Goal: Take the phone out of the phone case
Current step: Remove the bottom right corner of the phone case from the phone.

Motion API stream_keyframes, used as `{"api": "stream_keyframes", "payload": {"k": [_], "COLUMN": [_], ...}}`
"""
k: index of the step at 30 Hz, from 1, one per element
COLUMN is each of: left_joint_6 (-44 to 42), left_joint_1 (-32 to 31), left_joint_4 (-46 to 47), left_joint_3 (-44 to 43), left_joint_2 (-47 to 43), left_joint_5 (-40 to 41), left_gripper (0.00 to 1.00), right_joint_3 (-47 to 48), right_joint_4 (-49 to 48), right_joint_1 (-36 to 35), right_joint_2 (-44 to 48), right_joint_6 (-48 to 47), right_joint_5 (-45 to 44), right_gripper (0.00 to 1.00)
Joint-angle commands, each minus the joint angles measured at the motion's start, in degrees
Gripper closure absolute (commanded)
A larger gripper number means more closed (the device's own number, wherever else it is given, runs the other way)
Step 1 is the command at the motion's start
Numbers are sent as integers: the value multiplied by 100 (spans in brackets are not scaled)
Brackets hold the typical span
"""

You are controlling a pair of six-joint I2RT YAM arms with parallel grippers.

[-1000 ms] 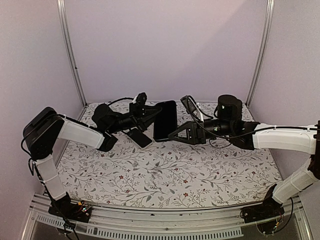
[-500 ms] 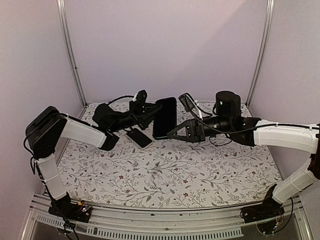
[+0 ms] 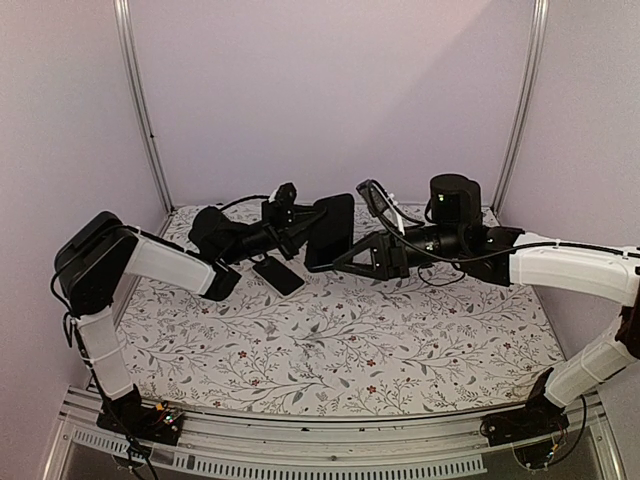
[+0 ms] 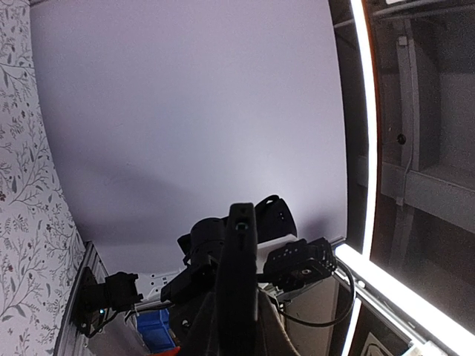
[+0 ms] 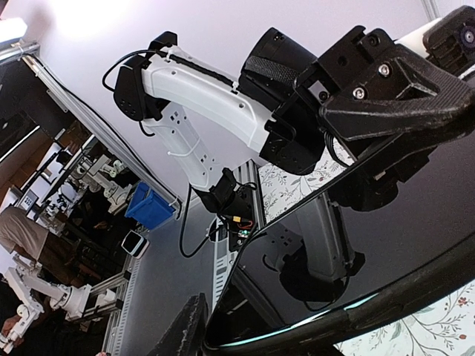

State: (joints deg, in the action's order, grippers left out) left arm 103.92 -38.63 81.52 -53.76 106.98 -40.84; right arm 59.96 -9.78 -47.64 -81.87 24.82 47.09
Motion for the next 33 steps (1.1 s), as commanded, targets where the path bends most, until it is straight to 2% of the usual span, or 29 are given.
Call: {"api": "stream_keyframes", "payload": {"k": [1,13,24,33], "left_joint_6": [-117,-115,-127,-183], "left_joint_1": [-398,-425,-151,-34], "left_joint_4": [-564,-582,-386,-404], "left_joint_3": [-114,-169,32,99], "left_joint_2": [261,232,46,-17], "left_joint_5": [-359,-430,-347,-349], "left_gripper": [100,100,100,100], "right_joint_3": [544,770,626,186], "right_joint_4": [-815,-764,-701,-789], "right_joint_1": [-110,-111,-106,13], "right_joint_2": [-39,-248,-167,144], "right_joint_6": [-453,-531,-404,-43], "right_joint_5": [-225,-480,-378,-485], "right_gripper": [67,68,56,40]}}
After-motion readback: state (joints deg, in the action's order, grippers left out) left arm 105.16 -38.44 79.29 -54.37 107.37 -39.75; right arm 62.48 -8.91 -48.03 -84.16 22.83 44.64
